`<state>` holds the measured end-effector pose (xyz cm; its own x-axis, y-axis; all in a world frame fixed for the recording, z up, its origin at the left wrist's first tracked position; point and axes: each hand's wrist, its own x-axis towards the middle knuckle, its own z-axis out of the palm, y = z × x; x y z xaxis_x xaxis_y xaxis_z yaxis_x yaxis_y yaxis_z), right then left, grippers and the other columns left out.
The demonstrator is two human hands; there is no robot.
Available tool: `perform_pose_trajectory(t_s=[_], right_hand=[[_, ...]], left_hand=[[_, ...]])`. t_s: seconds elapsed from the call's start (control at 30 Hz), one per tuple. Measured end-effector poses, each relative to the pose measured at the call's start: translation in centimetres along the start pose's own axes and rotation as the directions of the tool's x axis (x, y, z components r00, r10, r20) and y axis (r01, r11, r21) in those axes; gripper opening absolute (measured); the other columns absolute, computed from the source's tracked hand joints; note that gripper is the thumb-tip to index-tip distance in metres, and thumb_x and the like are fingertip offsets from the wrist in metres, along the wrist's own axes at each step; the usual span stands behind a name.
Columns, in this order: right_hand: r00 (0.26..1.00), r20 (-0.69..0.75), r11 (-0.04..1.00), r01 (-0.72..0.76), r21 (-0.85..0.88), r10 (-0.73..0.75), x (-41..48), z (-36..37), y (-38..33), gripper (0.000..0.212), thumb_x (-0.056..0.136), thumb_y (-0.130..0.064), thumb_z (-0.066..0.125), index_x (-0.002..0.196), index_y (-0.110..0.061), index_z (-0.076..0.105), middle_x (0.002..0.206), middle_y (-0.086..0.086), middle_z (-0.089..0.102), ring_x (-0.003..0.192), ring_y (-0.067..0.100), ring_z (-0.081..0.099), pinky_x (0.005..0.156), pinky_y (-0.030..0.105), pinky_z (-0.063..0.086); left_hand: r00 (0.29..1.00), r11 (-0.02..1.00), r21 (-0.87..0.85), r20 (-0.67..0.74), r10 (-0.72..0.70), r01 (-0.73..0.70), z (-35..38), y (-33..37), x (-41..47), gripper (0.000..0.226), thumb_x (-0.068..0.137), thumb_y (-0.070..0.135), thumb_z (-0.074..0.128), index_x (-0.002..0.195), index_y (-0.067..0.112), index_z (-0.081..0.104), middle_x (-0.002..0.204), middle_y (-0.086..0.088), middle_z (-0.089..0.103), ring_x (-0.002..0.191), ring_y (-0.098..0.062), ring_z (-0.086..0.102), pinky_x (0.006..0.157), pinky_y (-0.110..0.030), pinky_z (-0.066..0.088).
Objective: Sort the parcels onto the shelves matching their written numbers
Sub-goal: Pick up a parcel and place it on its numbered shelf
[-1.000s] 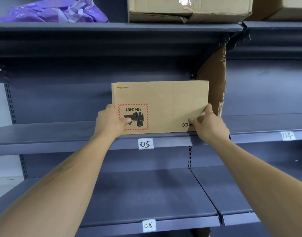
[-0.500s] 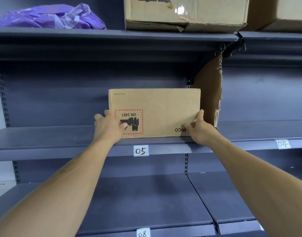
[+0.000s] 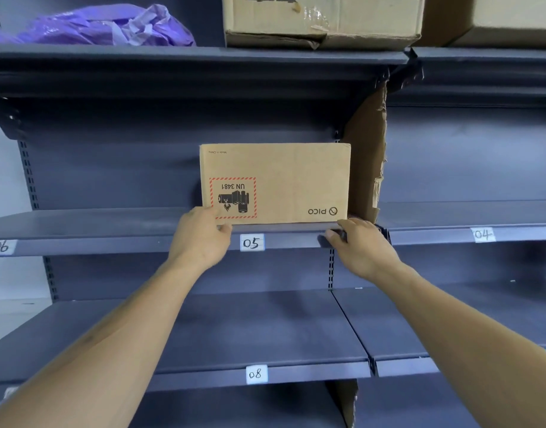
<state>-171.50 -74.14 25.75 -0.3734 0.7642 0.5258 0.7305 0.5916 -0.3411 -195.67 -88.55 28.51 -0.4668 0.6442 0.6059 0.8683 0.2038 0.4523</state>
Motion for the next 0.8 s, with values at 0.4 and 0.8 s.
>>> perform_pose_trajectory(t_s=[0.4,0.8], right_hand=[[0.942,0.315,0.990,-0.135,0.041,0.115,-14.5,1.7,3.5,0.055,0.103,-0.048,0.043,0.147,-0.014,0.042,0.146,0.008,0.048,0.132,0.028,0.046,0.098,0.042,0.047],[0.812,0.508,0.936,-0.351,0.030,0.289,-27.1,2.8,10.8,0.060,0.102,-0.050,0.047,0.148,-0.012,0.042,0.145,0.010,0.053,0.122,0.028,0.056,0.098,0.038,0.047]], left_hand=[[0.927,0.998,-0.035,0.372,-0.037,0.054,6.8,3.1,-14.7,0.050,0.097,0.046,0.054,0.141,0.022,0.052,0.144,0.002,0.052,0.129,-0.020,0.050,0.103,-0.035,0.044],[0.752,0.992,-0.055,0.657,-0.050,0.113,11.7,6.0,-27.3,0.056,0.098,0.048,0.053,0.145,0.017,0.049,0.149,0.002,0.049,0.136,-0.017,0.046,0.107,-0.028,0.037]])
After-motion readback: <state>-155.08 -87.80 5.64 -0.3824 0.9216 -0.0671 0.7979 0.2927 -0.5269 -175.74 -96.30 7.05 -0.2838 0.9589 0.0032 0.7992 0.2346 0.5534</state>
